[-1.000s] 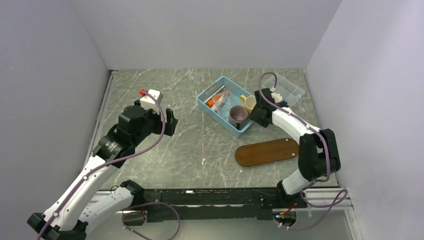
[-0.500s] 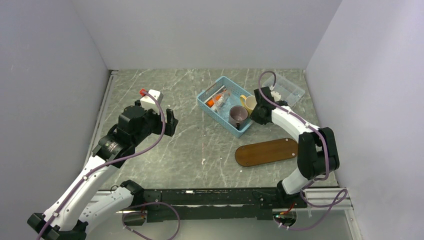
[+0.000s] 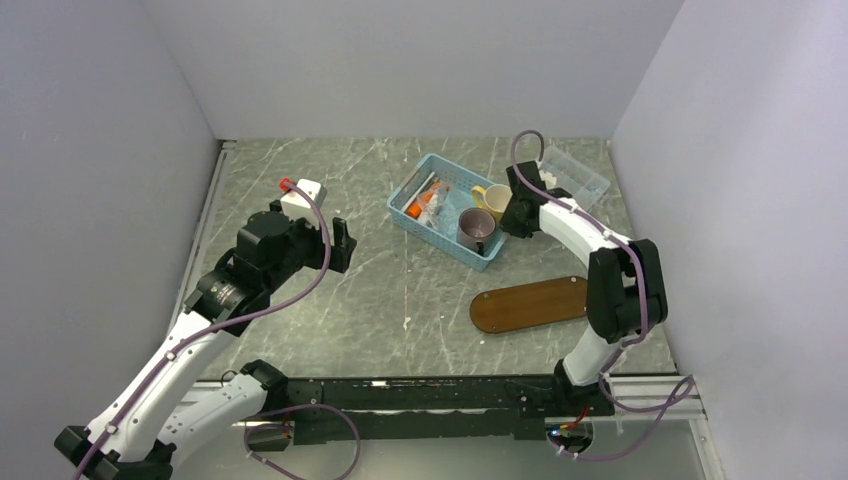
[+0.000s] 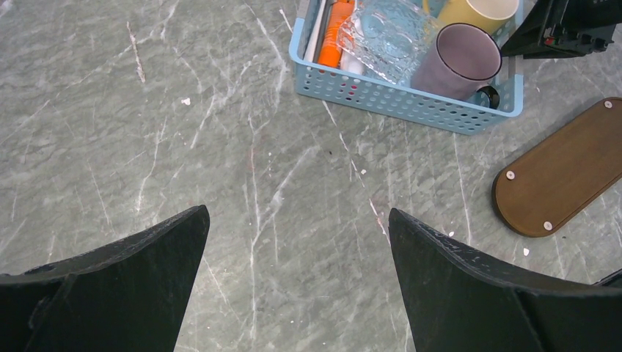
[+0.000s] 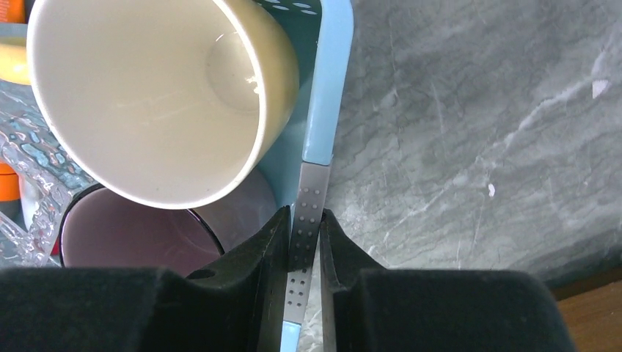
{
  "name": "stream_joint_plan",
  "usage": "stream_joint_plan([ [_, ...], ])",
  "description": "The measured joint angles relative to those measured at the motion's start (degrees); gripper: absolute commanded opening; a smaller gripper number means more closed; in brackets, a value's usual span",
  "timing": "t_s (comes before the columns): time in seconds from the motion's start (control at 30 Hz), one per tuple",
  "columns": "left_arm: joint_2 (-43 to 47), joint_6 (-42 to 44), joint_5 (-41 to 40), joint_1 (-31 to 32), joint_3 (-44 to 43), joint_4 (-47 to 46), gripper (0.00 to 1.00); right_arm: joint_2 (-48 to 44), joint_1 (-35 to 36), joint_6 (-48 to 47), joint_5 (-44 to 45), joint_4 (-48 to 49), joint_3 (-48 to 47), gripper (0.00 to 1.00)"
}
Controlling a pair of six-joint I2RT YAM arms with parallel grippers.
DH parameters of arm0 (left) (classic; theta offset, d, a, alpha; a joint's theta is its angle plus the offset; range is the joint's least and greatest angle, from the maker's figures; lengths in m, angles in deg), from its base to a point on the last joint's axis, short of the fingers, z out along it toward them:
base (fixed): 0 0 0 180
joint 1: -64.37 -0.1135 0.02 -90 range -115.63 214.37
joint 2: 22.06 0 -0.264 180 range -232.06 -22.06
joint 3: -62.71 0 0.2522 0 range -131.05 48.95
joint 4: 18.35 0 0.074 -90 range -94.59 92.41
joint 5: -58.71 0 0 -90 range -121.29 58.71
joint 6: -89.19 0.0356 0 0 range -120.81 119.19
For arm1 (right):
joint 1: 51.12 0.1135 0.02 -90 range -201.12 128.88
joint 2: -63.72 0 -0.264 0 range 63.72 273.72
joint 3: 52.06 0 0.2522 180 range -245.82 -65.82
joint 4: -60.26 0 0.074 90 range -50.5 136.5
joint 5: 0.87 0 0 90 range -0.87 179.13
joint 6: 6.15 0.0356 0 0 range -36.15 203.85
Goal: Prepare toiletry sets of a toothbrush and toothpaste on the tray
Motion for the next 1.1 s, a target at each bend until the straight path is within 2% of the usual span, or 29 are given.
stream_joint_plan([
  [0.3,0.0,0.0,0.0,0.1,0.0,0.0,0.99,3.6,-0.1,-7.4,-2.6,0.5,-4.0,0.0],
  [0.7,0.0,0.0,0.0,0.2,0.0,0.0,0.99,8.3,-0.1,-19.1,-10.8,3.6,-9.0,0.0],
  [1.1,0.0,0.0,0.0,0.2,0.0,0.0,0.99,17.6,0.8,-26.7,-14.3,0.2,-21.8,0.0],
])
